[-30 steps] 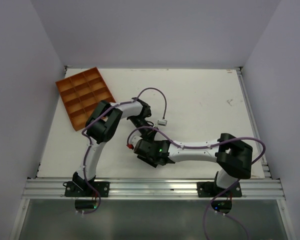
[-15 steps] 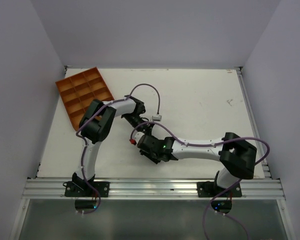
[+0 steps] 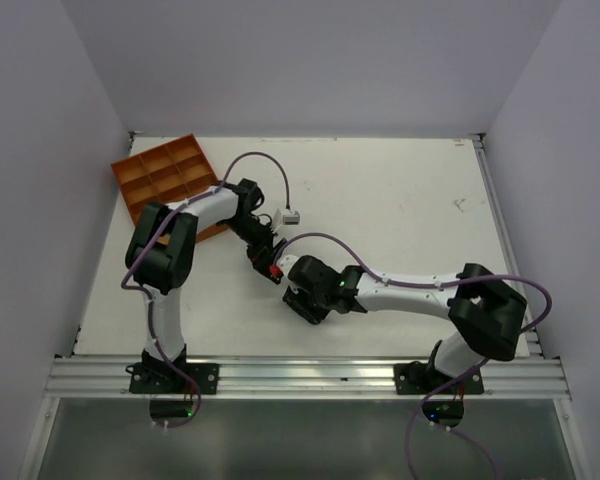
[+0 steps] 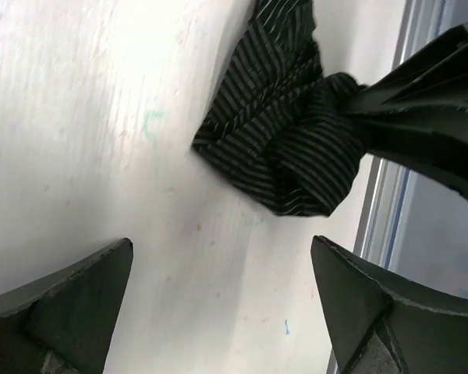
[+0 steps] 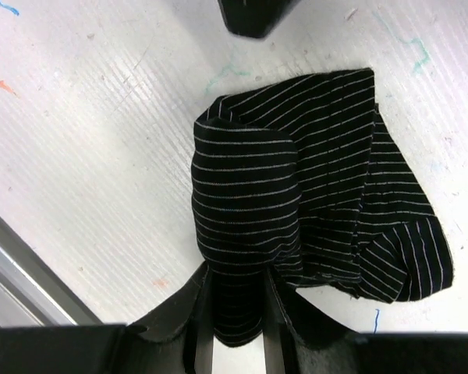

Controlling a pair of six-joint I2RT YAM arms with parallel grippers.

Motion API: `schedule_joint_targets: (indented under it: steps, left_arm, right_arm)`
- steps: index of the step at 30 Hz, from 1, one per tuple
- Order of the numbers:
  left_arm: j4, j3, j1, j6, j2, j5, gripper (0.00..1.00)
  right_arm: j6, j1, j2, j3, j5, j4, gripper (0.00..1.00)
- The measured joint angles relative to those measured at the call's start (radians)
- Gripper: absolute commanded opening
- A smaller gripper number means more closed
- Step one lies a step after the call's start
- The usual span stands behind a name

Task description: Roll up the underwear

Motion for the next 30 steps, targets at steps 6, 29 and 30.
schedule_joint_targets:
  steps: [6, 29, 30]
  left_arm:
    - [0.141, -0.105, 0.046, -0.176, -0.103, -0.129, 1.0]
    - [0.737, -0.224, 0.401, -0.839, -0.447, -0.266, 0.89]
    - [0.736, -0.254, 0.385, -0.828, -0.455, -0.259, 0.88]
  right_arm:
    - [-0.041, -0.027, 0.034, 0.045, -0.059, -0.032, 0.14]
    - [-0.09, -0.302, 0.319, 0.267, -0.699, -0.085, 0.13]
    - [-0.088, -0.322, 0.346, 0.285, -0.744, -0.098, 0.13]
